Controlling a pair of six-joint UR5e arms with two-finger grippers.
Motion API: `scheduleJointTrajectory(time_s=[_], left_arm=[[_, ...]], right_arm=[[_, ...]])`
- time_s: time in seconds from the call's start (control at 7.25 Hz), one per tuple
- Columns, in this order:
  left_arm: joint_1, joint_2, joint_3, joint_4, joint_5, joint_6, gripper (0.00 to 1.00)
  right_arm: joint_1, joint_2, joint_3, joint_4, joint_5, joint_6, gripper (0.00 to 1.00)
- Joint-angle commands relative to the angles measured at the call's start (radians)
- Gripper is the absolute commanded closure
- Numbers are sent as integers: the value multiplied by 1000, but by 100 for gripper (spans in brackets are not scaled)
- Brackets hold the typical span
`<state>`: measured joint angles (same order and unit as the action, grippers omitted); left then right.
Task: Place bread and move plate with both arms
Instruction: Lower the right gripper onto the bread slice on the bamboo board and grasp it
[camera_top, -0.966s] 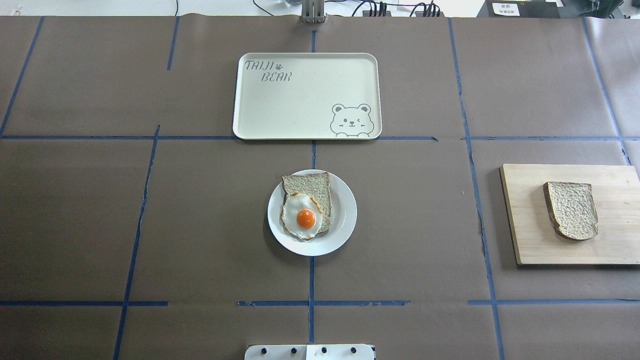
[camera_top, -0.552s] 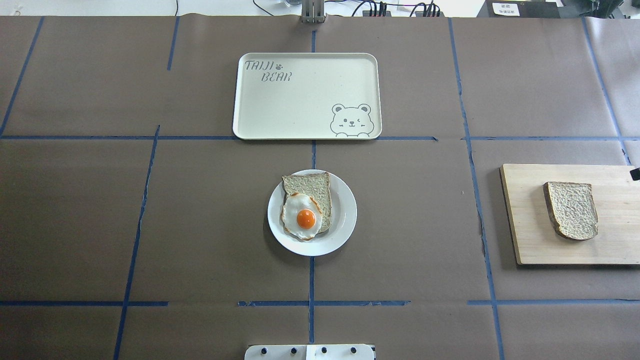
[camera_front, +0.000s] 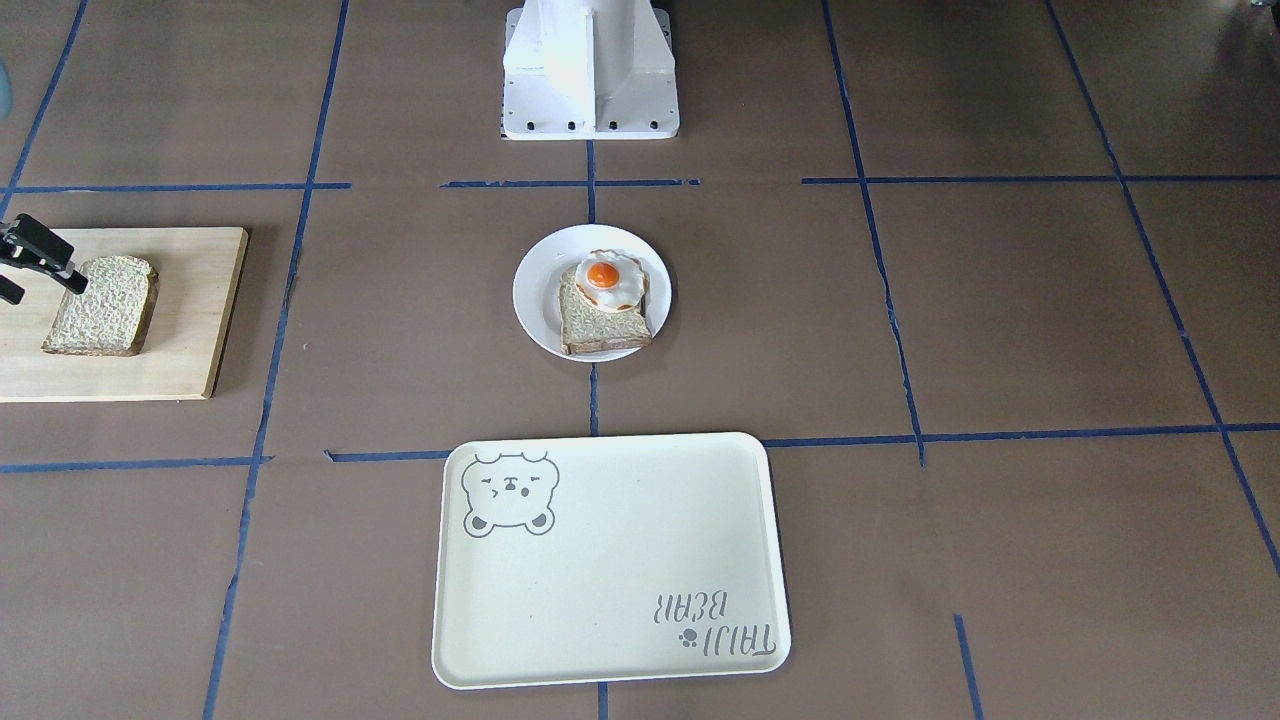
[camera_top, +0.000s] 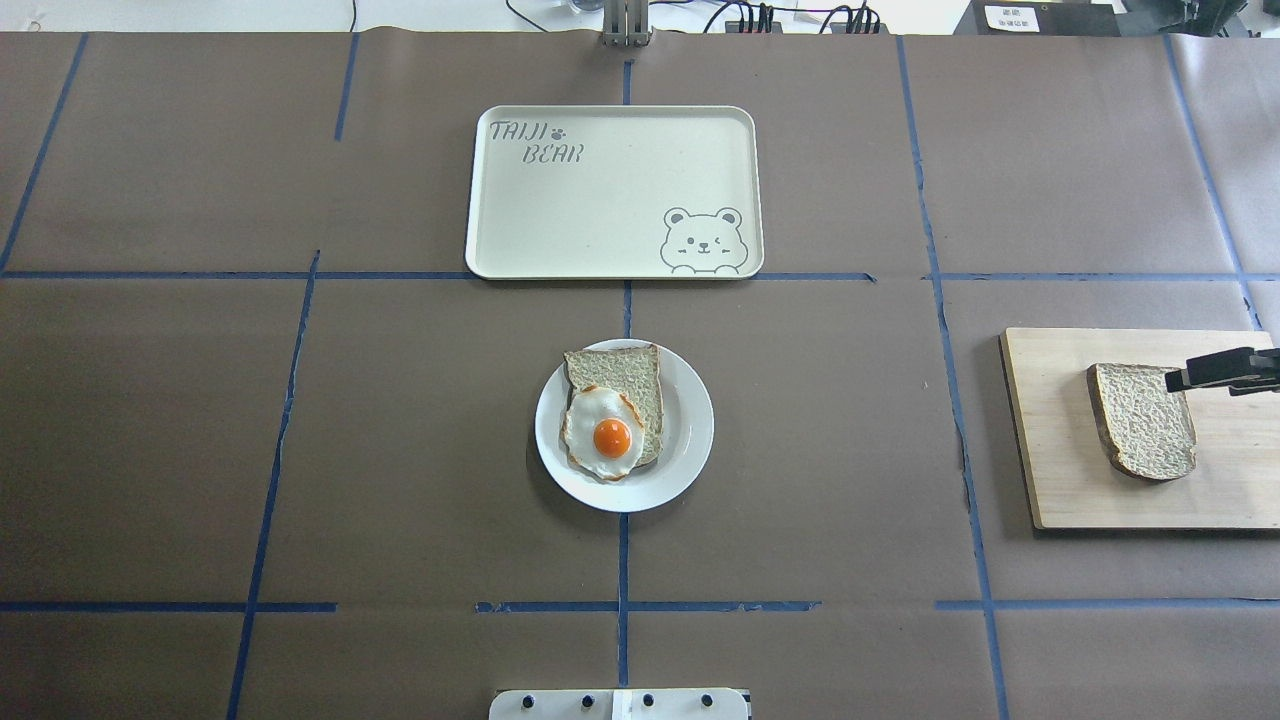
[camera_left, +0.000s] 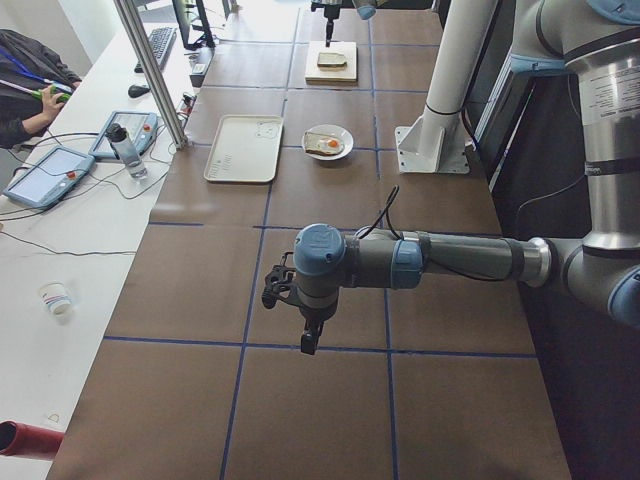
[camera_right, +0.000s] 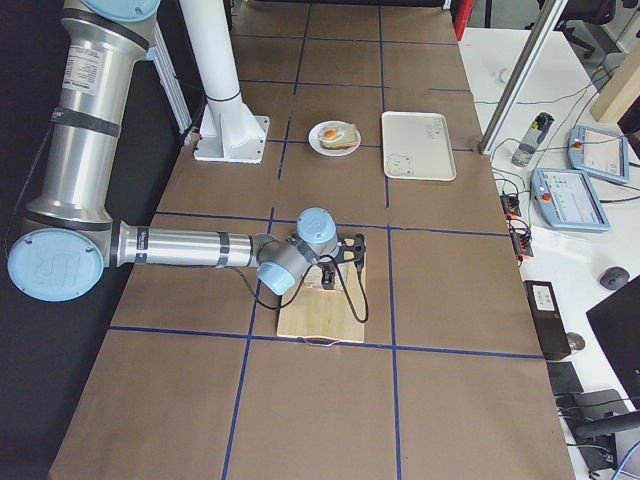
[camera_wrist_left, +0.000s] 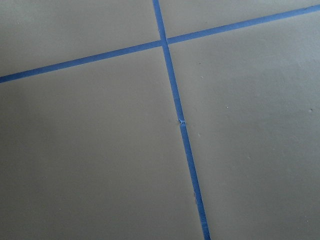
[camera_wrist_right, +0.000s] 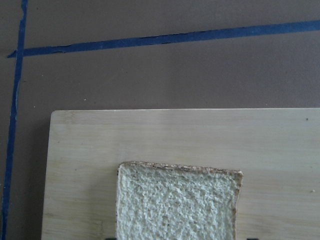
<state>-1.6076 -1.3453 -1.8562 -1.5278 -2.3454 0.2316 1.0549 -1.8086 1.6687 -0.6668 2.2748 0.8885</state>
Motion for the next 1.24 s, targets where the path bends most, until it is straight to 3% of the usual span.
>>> scheduleJointTrajectory(time_s=[0.0, 0.69, 1.1], left_arm=[[0, 0, -1, 0, 0, 0, 0], [0, 0, -3, 0, 0, 0, 0], [0, 0, -3, 0, 0, 0, 0]], right_arm=[[-58, -8, -32, 24, -41, 30, 15], [-90, -45, -38, 27, -54, 32, 26], [-99, -44, -38, 29, -52, 32, 42]])
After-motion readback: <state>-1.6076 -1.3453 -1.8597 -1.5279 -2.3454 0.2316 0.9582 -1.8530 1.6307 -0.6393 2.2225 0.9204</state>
